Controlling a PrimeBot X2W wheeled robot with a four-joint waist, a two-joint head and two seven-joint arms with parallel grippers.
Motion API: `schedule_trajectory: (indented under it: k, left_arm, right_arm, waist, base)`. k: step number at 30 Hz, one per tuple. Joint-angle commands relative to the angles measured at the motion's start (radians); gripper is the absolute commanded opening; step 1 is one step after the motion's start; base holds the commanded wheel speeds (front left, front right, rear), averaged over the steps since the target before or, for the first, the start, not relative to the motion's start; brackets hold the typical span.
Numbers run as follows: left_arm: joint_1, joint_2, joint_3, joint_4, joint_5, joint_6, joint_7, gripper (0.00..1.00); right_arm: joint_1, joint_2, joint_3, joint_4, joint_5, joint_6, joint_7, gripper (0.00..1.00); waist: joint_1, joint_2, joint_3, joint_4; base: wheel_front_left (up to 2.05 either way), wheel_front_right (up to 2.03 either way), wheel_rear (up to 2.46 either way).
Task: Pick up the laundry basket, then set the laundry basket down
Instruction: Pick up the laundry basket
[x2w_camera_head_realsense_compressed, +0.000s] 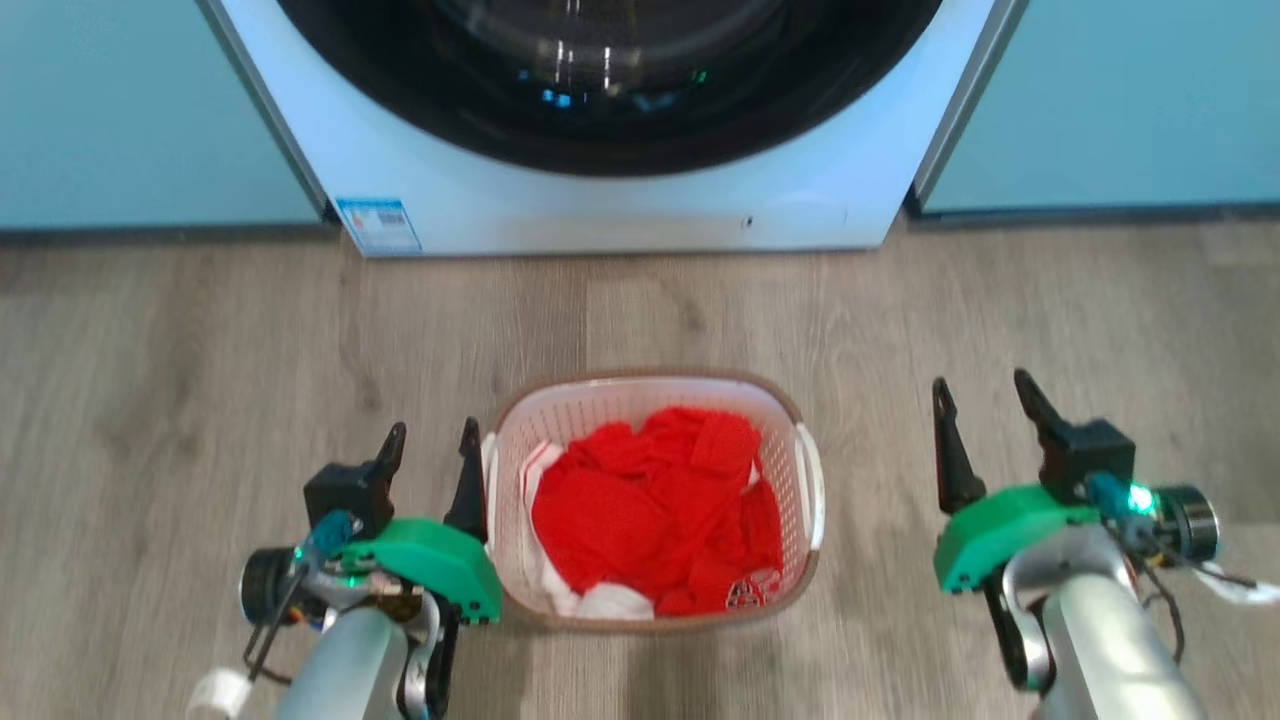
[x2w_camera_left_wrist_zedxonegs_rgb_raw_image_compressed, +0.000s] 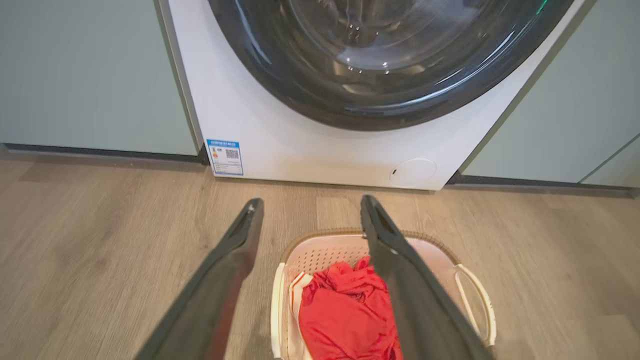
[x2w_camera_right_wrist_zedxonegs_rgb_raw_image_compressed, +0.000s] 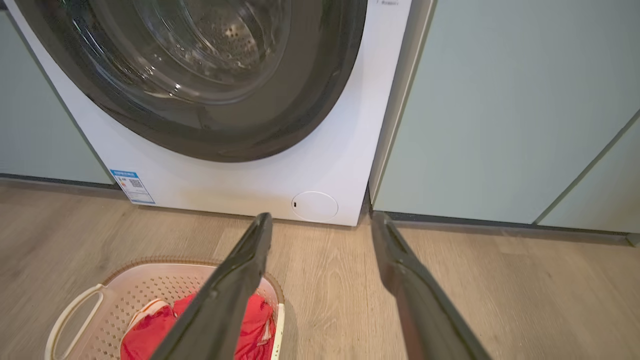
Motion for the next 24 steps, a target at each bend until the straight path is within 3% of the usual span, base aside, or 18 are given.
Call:
schedule_trajectory:
  k: [1, 12, 19, 24]
  left_arm:
    - [-0.054, 0.009, 0.027, -0.008, -0.006, 0.004, -0.008, 1.0]
    - [-0.362, 0.009, -0.009, 0.367, -0.047, -0.023, -0.008, 1.0]
    - [-0.502, 0.009, -0.044, 0.553, -0.065, -0.05, -0.008, 1.0]
    - [-0.561, 0.009, -0.072, 0.625, -0.079, -0.069, -0.008, 1.0]
  right_arm:
    - [-0.049, -0.01, 0.027, -0.02, -0.006, 0.007, 0.003, 1.0]
    - [-0.275, -0.01, 0.067, 0.186, 0.061, 0.007, 0.072, 1.0]
    - [-0.39, -0.01, 0.104, 0.331, 0.092, 0.007, 0.108, 1.0]
    - [-0.434, -0.01, 0.125, 0.4, 0.181, 0.007, 0.115, 1.0]
  waist:
    - [0.0, 0.0, 0.064, 0.002]
    - [0.0, 0.0, 0.35, 0.004]
    - [0.0, 0.0, 0.458, 0.014]
    - [0.0, 0.0, 0.495, 0.019]
  base:
    - [0.0, 0.0, 0.0]
    - [0.0, 0.0, 0.0]
    - [0.0, 0.0, 0.0]
    - [0.0, 0.0, 0.0]
